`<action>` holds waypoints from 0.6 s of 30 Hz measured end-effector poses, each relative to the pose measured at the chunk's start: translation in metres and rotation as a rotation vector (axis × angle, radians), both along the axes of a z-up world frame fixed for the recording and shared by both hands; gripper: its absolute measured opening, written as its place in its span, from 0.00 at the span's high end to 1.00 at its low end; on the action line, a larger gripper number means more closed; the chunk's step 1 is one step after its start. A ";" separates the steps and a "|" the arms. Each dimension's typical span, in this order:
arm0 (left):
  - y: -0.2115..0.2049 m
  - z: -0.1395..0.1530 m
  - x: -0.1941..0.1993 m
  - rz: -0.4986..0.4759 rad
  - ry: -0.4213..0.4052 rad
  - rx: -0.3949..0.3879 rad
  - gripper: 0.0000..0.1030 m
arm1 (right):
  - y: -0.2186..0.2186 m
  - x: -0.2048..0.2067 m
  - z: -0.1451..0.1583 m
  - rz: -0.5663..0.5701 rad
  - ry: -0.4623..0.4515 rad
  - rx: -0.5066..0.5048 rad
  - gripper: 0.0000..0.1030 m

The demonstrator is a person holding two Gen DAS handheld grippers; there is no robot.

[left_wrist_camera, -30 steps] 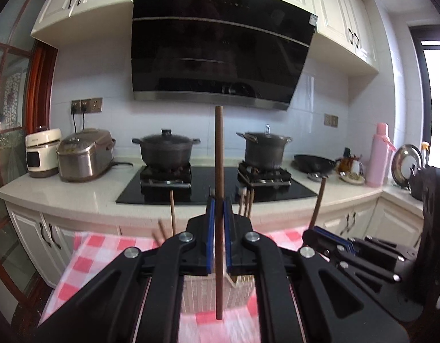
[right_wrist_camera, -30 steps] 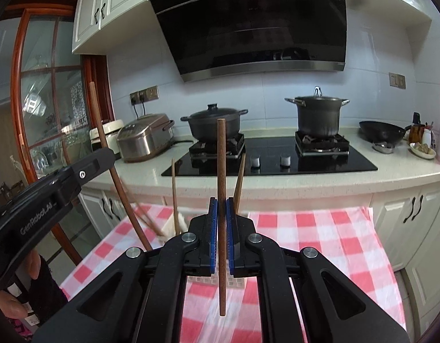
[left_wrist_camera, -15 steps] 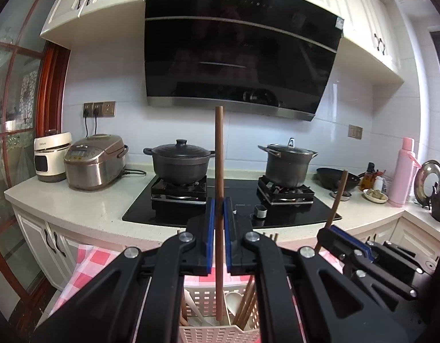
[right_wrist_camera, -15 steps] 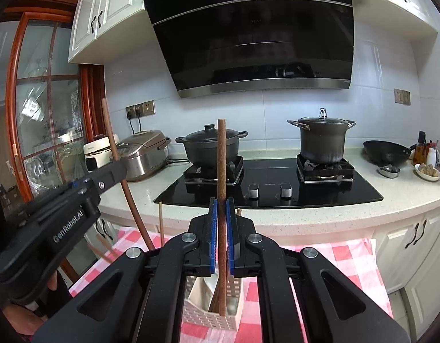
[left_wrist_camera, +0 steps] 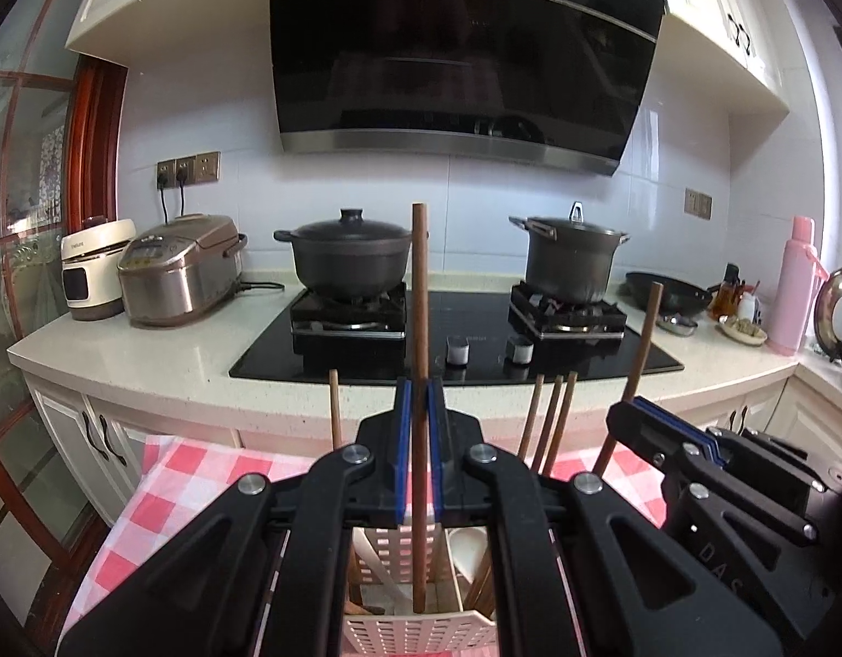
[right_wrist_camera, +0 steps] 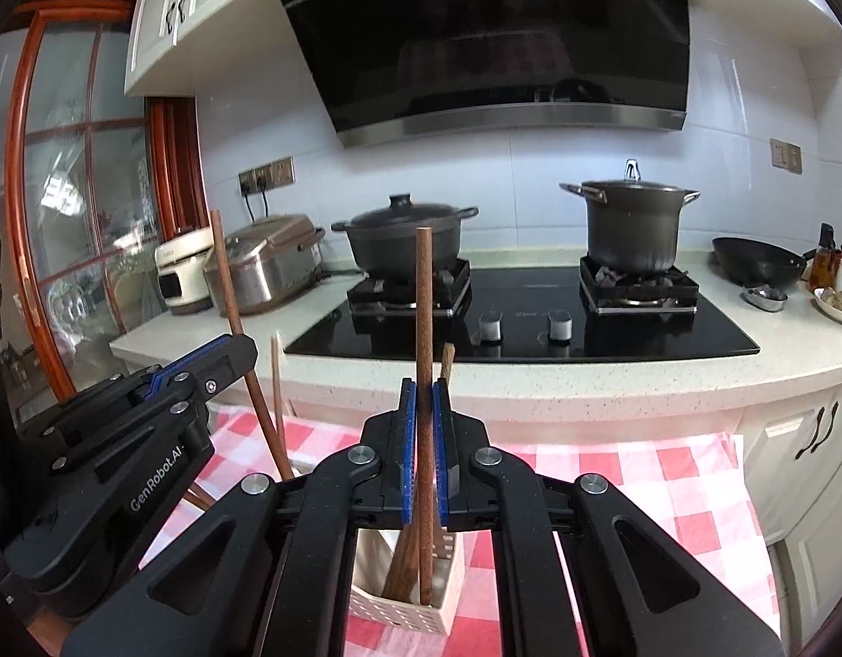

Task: Organize utensils
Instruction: 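Lower both chopsticks into the white basket and open both grippers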

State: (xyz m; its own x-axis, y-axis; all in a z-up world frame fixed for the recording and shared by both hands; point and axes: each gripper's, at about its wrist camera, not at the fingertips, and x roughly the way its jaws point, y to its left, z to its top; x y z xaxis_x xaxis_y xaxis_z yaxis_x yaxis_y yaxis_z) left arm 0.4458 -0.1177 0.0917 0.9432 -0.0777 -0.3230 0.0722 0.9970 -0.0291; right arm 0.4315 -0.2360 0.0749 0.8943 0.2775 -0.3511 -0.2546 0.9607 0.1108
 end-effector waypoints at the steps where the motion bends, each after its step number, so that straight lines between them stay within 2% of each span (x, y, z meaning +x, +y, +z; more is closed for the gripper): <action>1: 0.000 -0.004 0.001 0.000 0.008 0.000 0.94 | 0.000 0.002 -0.002 0.005 0.009 -0.006 0.94; 11: 0.002 -0.027 0.008 0.011 0.051 -0.002 0.92 | -0.003 0.014 -0.019 0.036 0.071 -0.003 0.93; 16: 0.006 -0.029 0.004 0.019 0.057 -0.006 0.80 | -0.007 0.011 -0.018 0.028 0.080 0.002 0.88; 18: 0.007 -0.027 0.000 0.018 0.051 -0.007 0.75 | -0.010 0.008 -0.016 0.029 0.080 0.006 0.81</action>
